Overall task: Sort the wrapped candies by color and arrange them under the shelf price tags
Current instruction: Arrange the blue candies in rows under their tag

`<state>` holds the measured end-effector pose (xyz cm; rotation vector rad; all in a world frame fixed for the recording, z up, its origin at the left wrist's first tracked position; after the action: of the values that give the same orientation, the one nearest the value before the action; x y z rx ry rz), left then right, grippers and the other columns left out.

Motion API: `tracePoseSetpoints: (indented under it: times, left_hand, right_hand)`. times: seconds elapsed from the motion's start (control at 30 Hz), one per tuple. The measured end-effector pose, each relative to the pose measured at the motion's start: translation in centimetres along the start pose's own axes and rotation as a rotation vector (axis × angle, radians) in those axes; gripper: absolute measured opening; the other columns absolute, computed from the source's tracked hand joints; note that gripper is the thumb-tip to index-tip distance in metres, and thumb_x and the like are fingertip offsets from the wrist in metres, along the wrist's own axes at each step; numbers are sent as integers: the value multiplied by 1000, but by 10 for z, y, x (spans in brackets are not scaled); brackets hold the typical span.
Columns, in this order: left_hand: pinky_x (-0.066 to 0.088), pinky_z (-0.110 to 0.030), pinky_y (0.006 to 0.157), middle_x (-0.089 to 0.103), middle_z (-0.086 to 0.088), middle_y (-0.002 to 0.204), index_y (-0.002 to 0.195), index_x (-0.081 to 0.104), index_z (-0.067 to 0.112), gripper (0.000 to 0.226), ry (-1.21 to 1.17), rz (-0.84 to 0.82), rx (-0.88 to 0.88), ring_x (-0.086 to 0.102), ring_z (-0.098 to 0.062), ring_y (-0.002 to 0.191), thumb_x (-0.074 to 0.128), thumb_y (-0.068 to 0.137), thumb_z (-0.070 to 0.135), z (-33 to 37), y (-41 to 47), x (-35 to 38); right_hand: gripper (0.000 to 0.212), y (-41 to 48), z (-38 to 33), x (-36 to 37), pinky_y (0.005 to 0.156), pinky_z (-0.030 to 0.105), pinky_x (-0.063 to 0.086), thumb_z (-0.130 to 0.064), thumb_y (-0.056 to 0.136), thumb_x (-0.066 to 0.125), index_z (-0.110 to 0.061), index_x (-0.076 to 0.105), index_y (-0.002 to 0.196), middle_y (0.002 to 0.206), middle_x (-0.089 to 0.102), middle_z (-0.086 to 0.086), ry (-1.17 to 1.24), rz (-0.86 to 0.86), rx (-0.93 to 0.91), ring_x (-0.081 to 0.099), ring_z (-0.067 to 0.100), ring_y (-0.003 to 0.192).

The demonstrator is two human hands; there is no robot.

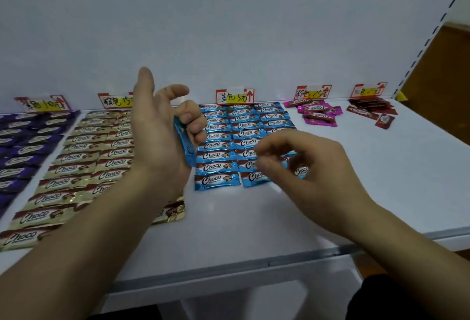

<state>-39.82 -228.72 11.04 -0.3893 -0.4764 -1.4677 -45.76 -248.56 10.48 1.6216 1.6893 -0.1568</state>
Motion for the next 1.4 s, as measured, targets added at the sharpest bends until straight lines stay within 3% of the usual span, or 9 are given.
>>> tracePoseSetpoints:
  times: [0.2, 0.4, 0.6, 0.7, 0.8, 0.9, 0.97, 1.1, 1.4]
  left_hand:
    - [30, -32, 57, 24, -7, 76, 109, 49, 13, 61, -10, -107, 129, 29, -17, 64, 19, 101, 65, 7, -6, 6]
    - [46, -34, 76, 47, -17, 89, 125, 46, 3, 69, 252, -194, 353, 51, -24, 83, 9, 97, 55, 9, -7, 5]
    - [47, -12, 82, 66, 1, 119, 127, 55, 17, 65, 524, -208, 364, 62, -2, 110, 12, 94, 54, 4, 0, 3]
    - [44, -9, 81, 67, 19, 116, 119, 59, 33, 58, 662, -245, 249, 61, 9, 108, 17, 93, 63, -4, 4, 4]
    - [51, -14, 71, 67, 18, 99, 114, 57, 34, 42, 878, -298, 300, 63, 9, 94, 22, 104, 56, -7, -7, 6]
    - [56, -30, 83, 66, 11, 119, 134, 52, 32, 46, 1105, -320, 339, 62, -2, 105, 25, 104, 54, -7, -15, 7]
    - [41, -22, 94, 54, 7, 144, 147, 43, 30, 52, 1333, -321, 348, 48, -3, 124, 27, 104, 53, -7, -12, 7]
    - [26, -32, 116, 33, 5, 160, 155, 30, 25, 58, 1645, -367, 369, 29, -14, 146, 33, 103, 52, -9, -8, 8]
    - [18, -41, 123, 30, 1, 162, 155, 28, 18, 63, 1880, -413, 361, 23, -16, 149, 38, 102, 49, -15, 0, 4]
  right_hand:
    - [21, 49, -41, 58, 68, 41, 62, -24, 85, 79, -11, 63, 89, 64, 65, -1, 417, -75, 176, 64, 10, 61]
    - [29, 54, -42, 60, 63, 23, 57, -7, 78, 83, -11, 61, 97, 79, 76, 4, 620, -159, 271, 73, 13, 72]
    - [10, 6, -6, 3, 74, 10, 45, -31, 84, 76, -26, 75, 93, 89, 70, -12, -270, 15, -328, 62, 4, 84]
    - [16, -19, 12, 0, 70, 31, 55, -32, 89, 72, -21, 79, 97, 92, 69, -4, -472, -76, -428, 64, 15, 84]
    - [23, -35, 22, 5, 66, 34, 55, -39, 97, 60, -28, 77, 107, 96, 62, -9, -514, -197, -396, 61, 14, 86]
    - [26, -44, 24, 0, 74, 31, 56, -40, 97, 59, -26, 74, 113, 105, 62, -11, -461, -154, -307, 60, 10, 96]
    - [24, -48, 24, -3, 76, 32, 56, -37, 94, 65, -23, 75, 111, 106, 64, -10, -415, -91, -285, 61, 12, 99]
    - [28, -50, 22, 3, 79, 31, 55, -40, 99, 56, -25, 73, 114, 108, 63, -11, -438, -176, -270, 60, 11, 100]
    - [26, -27, 16, 2, 88, 21, 46, -36, 99, 58, -34, 62, 125, 113, 59, -18, -491, -375, -201, 52, 3, 105]
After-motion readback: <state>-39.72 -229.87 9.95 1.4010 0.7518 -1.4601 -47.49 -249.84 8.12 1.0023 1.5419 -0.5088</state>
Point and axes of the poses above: each hand's wrist, its own y-axis towards the middle knuckle, its own x-axis out of the palm, z = x × y, the point moved 3 cm from there along y, towards the middle knuckle
